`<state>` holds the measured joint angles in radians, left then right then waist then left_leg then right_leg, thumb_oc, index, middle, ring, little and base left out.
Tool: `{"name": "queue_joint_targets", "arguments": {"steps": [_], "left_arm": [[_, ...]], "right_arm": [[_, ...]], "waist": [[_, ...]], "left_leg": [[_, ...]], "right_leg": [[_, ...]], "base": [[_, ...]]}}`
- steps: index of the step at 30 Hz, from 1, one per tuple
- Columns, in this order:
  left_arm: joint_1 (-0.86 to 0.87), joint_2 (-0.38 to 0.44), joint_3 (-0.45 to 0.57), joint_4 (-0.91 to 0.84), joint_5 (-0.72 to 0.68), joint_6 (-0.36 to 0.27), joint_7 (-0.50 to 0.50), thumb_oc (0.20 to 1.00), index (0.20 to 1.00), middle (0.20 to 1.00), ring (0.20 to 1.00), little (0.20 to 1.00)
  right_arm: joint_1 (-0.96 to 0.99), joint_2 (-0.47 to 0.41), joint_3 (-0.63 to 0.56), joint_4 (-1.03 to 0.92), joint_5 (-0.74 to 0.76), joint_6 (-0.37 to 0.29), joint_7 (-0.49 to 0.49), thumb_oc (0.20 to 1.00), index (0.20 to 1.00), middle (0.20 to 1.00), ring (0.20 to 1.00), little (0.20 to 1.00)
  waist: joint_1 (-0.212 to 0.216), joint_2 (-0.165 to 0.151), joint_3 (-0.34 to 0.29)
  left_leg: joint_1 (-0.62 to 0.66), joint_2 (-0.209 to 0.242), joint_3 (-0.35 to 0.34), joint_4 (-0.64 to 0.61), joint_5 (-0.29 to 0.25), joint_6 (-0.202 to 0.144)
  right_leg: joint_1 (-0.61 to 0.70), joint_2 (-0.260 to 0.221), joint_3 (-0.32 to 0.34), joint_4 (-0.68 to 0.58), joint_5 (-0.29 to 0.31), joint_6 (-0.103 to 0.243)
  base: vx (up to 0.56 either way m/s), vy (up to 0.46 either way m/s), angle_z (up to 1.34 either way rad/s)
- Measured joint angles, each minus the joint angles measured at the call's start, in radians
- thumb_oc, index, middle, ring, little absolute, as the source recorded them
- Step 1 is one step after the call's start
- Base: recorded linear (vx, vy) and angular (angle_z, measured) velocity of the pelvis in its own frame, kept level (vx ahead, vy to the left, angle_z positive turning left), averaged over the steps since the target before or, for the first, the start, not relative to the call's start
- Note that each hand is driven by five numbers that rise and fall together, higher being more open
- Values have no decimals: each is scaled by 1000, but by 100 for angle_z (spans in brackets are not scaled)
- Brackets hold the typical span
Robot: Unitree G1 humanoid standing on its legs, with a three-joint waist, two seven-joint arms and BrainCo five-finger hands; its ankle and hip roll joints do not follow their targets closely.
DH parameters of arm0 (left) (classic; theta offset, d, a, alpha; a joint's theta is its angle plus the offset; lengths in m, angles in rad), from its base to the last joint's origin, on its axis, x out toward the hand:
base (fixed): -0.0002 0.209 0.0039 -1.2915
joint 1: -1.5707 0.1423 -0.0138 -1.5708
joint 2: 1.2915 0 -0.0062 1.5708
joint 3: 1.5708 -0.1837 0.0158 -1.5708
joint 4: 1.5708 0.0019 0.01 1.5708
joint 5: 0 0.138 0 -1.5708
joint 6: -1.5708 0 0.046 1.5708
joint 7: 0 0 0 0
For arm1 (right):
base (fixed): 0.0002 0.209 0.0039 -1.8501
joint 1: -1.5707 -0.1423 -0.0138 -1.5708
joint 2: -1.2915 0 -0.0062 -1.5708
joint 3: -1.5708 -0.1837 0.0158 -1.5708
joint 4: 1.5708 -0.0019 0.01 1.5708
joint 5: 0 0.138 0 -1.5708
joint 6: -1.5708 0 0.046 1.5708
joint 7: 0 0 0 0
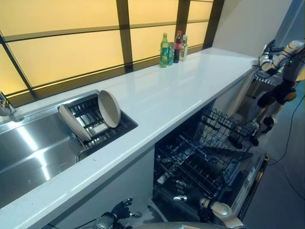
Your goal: Pick up plates and place into dishwasher.
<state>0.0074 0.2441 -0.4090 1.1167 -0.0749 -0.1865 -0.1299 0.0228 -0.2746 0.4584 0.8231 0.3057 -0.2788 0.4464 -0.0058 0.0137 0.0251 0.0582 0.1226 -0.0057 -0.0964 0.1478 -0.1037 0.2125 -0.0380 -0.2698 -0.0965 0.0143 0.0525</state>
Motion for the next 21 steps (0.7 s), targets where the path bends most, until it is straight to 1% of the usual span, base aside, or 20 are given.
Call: {"name": "queue_joint_targets", "arguments": {"steps": [2,3,4,5,6,7,8,9,10,12,14,15,17,18,19,20,21], "left_arm": [[0,1,-1,0,1,-4,1,1000,1000,1000,1000,1000],[-1,2,-1,-1,1,-9,0,1000,1000,1000,1000,1000],[-3,3,-1,-5,0,-24,-6,1000,1000,1000,1000,1000],[-6,5,0,-24,-3,-29,-22,1000,1000,1000,1000,1000],[-3,9,0,-68,-31,-30,-62,1000,1000,1000,1000,1000],[-2,15,2,-115,-61,-35,-103,1000,1000,1000,1000,1000],[10,42,0,-209,-103,-27,-158,1000,1000,1000,1000,1000],[19,69,-1,-311,-146,-19,-219,1000,1000,1000,1000,1000],[21,95,-1,-386,-194,-8,-286,1000,1000,1000,1000,1000],[32,165,-3,-582,-291,41,-424,1000,1000,1000,1000,1000],[40,213,5,-753,-471,121,-604,1000,1000,1000,1000,1000],[39,213,11,-822,-556,151,-703,1000,1000,1000,1000,1000],[33,191,35,-953,-717,217,-827,1000,1000,1000,1000,1000],[22,173,44,-985,-765,240,-854,1000,1000,1000,1000,1000],[-8,139,69,-1063,-863,283,-887,1000,1000,1000,1000,1000],[-33,101,97,-1109,-937,292,-903,1000,1000,1000,1000,1000],[-72,69,129,-1136,-1009,307,-907,1000,1000,1000,1000,1000]], "right_arm": [[0,-7,0,-2,-1,0,-12,1000,1000,1000,1000,1000],[1,-12,0,-2,-2,0,-29,1000,1000,1000,1000,1000],[1,-16,-1,-3,-4,0,-54,1000,1000,1000,1000,1000],[6,-20,-2,-13,-7,1,-79,1000,1000,1000,1000,1000],[13,-47,-2,-44,-11,3,-102,1000,1000,1000,1000,1000],[11,-57,-11,-69,-12,7,-123,1000,1000,1000,1000,1000],[17,-56,-25,-109,-22,13,-153,1000,1000,1000,1000,1000],[17,-55,-33,-142,-30,19,-174,1000,1000,1000,1000,1000],[15,-54,-37,-166,-32,30,-184,1000,1000,1000,1000,1000],[16,-55,-58,-198,-32,49,-194,1000,1000,1000,1000,1000],[15,-59,-76,-198,-32,55,-194,1000,1000,1000,1000,1000],[15,-62,-88,-195,-33,59,-195,1000,1000,1000,1000,1000],[15,-62,-95,-193,-47,60,-194,1000,1000,1000,1000,1000],[17,-53,-94,-192,-52,59,-196,1000,1000,1000,1000,1000],[19,-55,-90,-188,-64,59,-204,1000,1000,1000,1000,1000],[18,-58,-89,-187,-70,55,-205,1000,1000,1000,1000,1000],[19,-46,-88,-186,-74,53,-212,1000,1000,1000,1000,1000]], "waist": [[8,3,2],[11,-2,2],[17,-22,1],[20,-36,10],[23,-35,17],[21,-16,24],[19,-19,28],[21,-26,40],[22,-22,49],[21,-23,51],[21,-11,51],[22,-1,57],[22,7,58],[19,-4,60],[29,-4,61],[35,14,57],[33,13,58]], "left_leg": [[-8,2,-2,0,-2,-2],[-15,1,-4,-1,-6,-7],[-15,-5,-2,1,-12,-12],[-8,-31,7,7,5,-1],[7,-64,13,6,6,2],[2,-70,1,-1,-11,52],[0,-75,-2,-2,-7,58],[0,-78,-4,-2,-5,61],[-3,-81,-9,-2,-3,63],[-5,-83,-16,-2,-2,64],[-18,-84,-21,-2,-2,64],[-21,-83,-23,-2,-2,64],[-35,-84,-21,-2,-6,58],[-32,-89,-18,4,-2,51],[-18,-99,3,5,5,59],[0,-96,2,0,-16,72],[9,-103,1,-1,-13,73]], "right_leg": [[2,3,-3,0,-5,-7],[-2,0,-11,-1,-7,-12],[-13,-14,-18,-2,-6,-16],[-12,-40,-23,-1,1,-10],[-11,-52,-26,-1,5,1],[-3,-41,-27,0,9,20],[-10,-45,-8,0,9,22],[-8,-46,-5,-1,11,24],[-7,-46,-1,0,11,24],[-6,-46,3,0,11,24],[-9,-43,2,0,11,23],[-9,-42,3,0,9,19],[-19,-48,-2,-1,3,11],[-26,-59,-10,-1,2,7],[-27,-77,-22,-1,13,7],[-18,-65,-24,0,10,30],[-2,-68,-21,1,15,34]], "base": [[12,-26,6],[12,-19,13],[4,-3,12],[-5,5,10],[-30,18,21],[-42,25,27],[-69,57,22],[-59,67,13],[-63,88,11],[-38,93,10],[-7,62,9],[6,27,18],[27,-3,27],[61,-27,13],[56,-27,9],[68,-39,15],[42,-33,17]]}}
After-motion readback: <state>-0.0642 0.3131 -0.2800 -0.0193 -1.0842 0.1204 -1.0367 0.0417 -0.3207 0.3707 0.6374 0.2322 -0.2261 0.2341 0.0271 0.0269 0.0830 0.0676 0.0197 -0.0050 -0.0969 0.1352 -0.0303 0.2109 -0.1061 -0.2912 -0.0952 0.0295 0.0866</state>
